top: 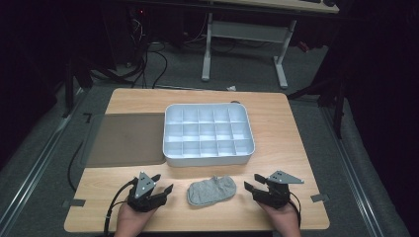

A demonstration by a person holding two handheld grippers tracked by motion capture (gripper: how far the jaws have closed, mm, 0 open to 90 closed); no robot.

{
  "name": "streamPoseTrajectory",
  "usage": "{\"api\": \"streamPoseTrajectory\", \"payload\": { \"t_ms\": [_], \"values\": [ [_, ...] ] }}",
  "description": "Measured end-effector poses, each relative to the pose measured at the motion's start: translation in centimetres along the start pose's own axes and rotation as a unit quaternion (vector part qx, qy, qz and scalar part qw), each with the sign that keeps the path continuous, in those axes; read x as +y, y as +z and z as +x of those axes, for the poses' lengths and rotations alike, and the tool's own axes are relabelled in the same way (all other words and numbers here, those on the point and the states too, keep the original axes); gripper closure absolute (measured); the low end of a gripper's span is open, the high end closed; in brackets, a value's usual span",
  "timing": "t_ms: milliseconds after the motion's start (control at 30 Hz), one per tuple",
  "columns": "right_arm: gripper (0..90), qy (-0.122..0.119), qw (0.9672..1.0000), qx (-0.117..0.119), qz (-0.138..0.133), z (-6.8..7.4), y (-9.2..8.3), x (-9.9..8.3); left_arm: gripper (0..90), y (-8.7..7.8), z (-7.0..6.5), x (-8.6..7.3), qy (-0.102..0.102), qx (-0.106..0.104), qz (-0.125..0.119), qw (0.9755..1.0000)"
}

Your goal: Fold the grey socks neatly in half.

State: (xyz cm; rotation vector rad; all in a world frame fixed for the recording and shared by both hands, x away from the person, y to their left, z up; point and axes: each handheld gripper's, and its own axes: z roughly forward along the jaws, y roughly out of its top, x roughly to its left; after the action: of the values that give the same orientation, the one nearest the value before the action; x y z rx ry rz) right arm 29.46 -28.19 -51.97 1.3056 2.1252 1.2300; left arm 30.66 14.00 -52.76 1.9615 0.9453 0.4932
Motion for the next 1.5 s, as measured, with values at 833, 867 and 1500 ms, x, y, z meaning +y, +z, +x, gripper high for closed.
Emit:
{"api": "streamPoseTrajectory", "payload": {
  "t_ms": [833, 867, 1500],
  "values": [
    [43.1, -0.069, 0.9974, -0.013, -0.018, 0.8, -0.2, -0.1, 34.9, -0.1, -0.2, -0.2, -0.034, -0.004, 0.01, 0.9994],
    [43.2, -0.071, 0.9972, -0.013, -0.019, 0.9, -0.1, 0.0, 34.9, -0.2, -0.3, -0.2, -0.036, -0.006, 0.01, 0.9993],
    [44.1, -0.077, 0.9965, 0.021, -0.025, 3.2, 0.8, 0.7, 30.2, -0.8, -1.3, -0.1, -0.044, -0.024, -0.006, 0.9988]
  ]
}}
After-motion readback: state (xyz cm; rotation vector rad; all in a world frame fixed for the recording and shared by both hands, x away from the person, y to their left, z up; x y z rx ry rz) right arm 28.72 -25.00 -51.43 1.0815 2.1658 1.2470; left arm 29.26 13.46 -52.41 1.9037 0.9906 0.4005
